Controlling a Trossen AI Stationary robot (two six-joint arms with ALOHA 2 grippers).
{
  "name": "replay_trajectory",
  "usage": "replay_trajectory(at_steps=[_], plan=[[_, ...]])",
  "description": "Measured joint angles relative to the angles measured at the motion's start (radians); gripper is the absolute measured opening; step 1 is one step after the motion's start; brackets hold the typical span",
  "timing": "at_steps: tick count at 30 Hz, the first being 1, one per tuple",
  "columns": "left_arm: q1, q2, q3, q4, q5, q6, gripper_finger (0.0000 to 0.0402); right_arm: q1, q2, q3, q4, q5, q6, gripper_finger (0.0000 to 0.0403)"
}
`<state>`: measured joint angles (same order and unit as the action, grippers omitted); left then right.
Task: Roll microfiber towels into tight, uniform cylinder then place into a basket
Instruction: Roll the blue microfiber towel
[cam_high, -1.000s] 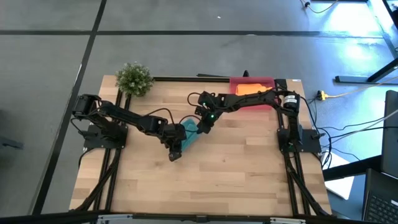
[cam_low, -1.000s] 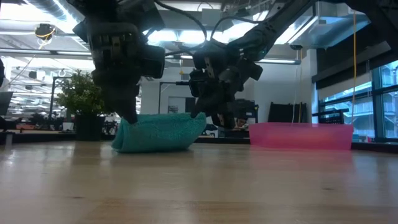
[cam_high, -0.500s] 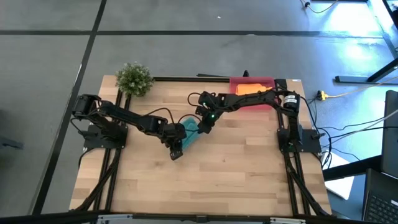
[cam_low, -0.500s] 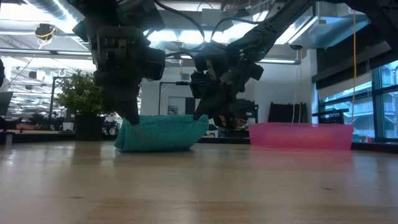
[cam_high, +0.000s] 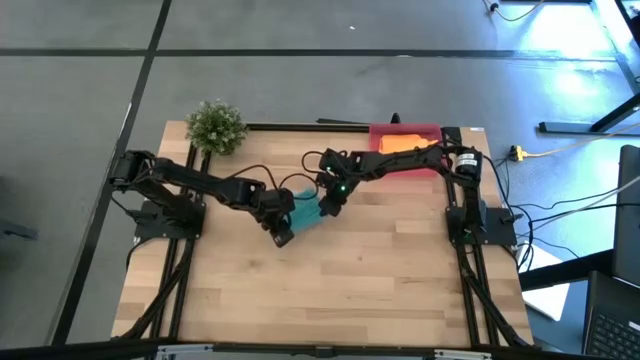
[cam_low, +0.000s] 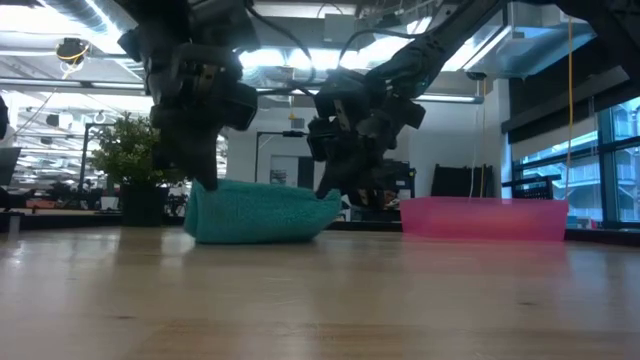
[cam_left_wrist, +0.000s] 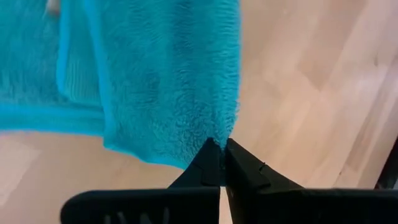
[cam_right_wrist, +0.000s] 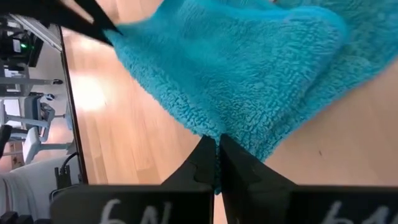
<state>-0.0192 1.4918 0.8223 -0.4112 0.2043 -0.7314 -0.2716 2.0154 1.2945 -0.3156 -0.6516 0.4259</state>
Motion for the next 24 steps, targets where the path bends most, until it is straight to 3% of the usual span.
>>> replay_trajectory(at_steps=[9, 17, 24], plan=[[0.067, 0.0, 0.0, -0.002, -0.014, -0.078, 0.0, 0.014, 0.0, -0.002, -0.025, 0.001, -0.013, 0.0009], [0.096, 0.0, 0.0, -0.002, -0.122, -0.097, 0.0, 0.015, 0.0, -0.002, -0.028, 0.006, -0.012, 0.0009], [0.096, 0.011, 0.0, -0.007, -0.148, -0.097, 0.0, 0.015, 0.0, -0.002, -0.028, 0.006, -0.012, 0.0009]])
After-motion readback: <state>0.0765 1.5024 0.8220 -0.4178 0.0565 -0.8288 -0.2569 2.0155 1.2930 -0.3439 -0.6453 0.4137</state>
